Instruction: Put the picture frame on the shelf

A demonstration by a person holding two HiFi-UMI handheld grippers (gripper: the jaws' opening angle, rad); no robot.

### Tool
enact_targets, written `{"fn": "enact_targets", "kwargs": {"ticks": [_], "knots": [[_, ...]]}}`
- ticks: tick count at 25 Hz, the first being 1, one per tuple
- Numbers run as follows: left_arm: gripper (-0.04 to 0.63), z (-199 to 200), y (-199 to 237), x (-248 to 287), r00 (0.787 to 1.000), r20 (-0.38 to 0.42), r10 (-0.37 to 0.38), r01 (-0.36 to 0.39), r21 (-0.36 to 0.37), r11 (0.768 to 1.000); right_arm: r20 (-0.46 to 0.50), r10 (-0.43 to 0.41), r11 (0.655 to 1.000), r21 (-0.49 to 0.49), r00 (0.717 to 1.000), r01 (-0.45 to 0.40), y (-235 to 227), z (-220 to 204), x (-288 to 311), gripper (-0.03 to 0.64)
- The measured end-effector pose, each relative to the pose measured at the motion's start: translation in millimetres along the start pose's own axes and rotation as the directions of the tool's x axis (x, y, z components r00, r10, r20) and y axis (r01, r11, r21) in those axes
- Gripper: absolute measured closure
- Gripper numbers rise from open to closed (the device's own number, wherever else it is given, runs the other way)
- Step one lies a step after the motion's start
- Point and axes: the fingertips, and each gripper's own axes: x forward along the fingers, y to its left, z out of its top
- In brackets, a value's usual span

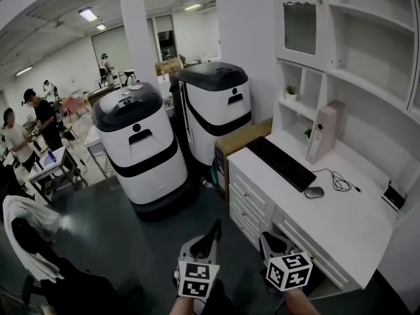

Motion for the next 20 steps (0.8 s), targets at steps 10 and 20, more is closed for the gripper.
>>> {"fn": "enact_targets", "kwargs": {"ticks": [10, 20], "knots": [[0.529, 58.6, 78.9, 103.2, 0.993, 0.037, -0.108, 0.105, 0.072, 0.992, 0.028, -0.128, 0.991, 0.044, 0.991, 0.127, -30.8, 56.8, 103.1, 0.615], [0.529, 84.3, 106.9, 173.0, 0.973, 0.048, -0.225, 0.219, 0.108, 0.970, 0.047, -0.266, 0.961, 0.090, 0.963, 0.261, -63.9, 84.7, 146.6, 0.615]]}}
